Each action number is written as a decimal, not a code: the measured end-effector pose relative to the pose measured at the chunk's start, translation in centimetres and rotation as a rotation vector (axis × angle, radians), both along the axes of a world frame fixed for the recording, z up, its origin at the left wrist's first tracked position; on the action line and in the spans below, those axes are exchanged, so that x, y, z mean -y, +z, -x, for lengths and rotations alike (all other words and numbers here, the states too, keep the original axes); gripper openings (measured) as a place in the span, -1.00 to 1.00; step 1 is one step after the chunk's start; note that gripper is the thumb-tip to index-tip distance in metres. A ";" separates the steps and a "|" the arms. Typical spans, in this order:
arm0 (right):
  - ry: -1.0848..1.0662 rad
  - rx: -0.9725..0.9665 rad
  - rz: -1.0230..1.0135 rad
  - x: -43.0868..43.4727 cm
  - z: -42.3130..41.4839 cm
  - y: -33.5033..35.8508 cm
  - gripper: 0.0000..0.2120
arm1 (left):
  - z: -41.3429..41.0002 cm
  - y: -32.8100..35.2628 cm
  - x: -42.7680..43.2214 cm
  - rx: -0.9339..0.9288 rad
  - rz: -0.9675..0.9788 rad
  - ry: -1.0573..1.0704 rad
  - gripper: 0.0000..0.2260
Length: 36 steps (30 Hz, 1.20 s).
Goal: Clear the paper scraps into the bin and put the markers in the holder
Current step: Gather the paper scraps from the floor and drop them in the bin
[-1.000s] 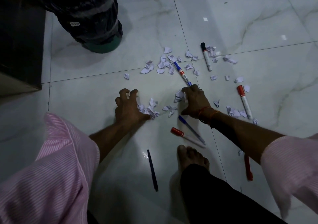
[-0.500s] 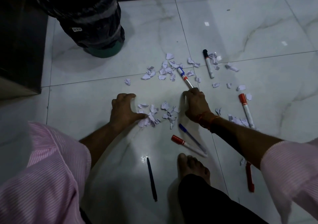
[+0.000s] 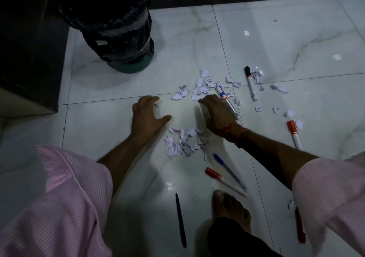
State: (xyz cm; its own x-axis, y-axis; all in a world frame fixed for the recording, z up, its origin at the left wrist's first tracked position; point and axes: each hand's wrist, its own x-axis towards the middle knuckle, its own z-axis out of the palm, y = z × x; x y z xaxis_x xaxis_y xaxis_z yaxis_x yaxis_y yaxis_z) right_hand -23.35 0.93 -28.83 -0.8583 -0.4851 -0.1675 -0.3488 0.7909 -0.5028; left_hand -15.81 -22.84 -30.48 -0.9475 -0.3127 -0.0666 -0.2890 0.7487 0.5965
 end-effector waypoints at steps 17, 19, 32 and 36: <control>0.174 0.038 -0.048 7.3 6.9 -1.0 -0.31 | 1.2 0.6 -0.3 0.069 -0.202 0.100 -0.56; 0.279 0.112 -0.096 7.4 6.5 -1.5 -0.32 | 1.1 0.1 0.2 0.154 -0.154 0.085 -0.42; 0.133 0.179 0.038 0.3 0.4 0.2 -0.54 | -1.1 1.2 -2.2 0.205 -0.301 -0.326 -0.68; 0.313 0.295 -0.013 -0.3 -1.5 0.5 -0.50 | -2.7 1.8 -0.9 0.217 -0.340 -0.344 -0.63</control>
